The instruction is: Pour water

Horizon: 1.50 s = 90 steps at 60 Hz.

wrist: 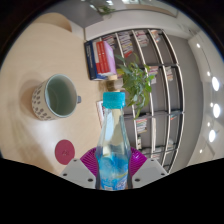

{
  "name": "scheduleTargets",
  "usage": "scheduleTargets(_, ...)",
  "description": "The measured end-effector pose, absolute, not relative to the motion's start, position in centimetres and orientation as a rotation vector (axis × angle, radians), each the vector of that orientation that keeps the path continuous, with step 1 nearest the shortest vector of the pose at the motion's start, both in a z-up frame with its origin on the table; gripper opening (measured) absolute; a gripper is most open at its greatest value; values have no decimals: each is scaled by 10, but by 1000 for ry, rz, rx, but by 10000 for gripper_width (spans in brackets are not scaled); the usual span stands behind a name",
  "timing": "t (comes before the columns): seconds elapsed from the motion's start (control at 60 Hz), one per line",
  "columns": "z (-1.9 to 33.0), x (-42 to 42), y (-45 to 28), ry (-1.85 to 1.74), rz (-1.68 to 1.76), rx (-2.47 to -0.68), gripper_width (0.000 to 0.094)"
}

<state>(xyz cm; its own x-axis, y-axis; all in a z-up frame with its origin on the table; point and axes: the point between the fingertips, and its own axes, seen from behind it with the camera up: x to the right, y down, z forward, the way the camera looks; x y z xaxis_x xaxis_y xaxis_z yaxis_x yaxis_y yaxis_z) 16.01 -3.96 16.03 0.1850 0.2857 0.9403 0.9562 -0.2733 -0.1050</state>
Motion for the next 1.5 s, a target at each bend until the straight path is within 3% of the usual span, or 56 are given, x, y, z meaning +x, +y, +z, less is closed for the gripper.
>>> scheduleTargets(0.583, 166, 118, 8, -1870, -1664, -1001, 358)
scheduleTargets(0.767, 159, 117, 8, -1852, -1635, -1043, 357)
scheduleTargets(0.883, 164, 123, 6, -1695, -1527, -1224, 358)
scheduleTargets(1.1, 212, 90, -10, -1143, -971, -1545, 358)
scheduleTargets(1.317, 258, 76, -28, -627, -372, -1643, 377)
scheduleTargets(1.5, 233, 111, -22, -285, -122, -1702, 388)
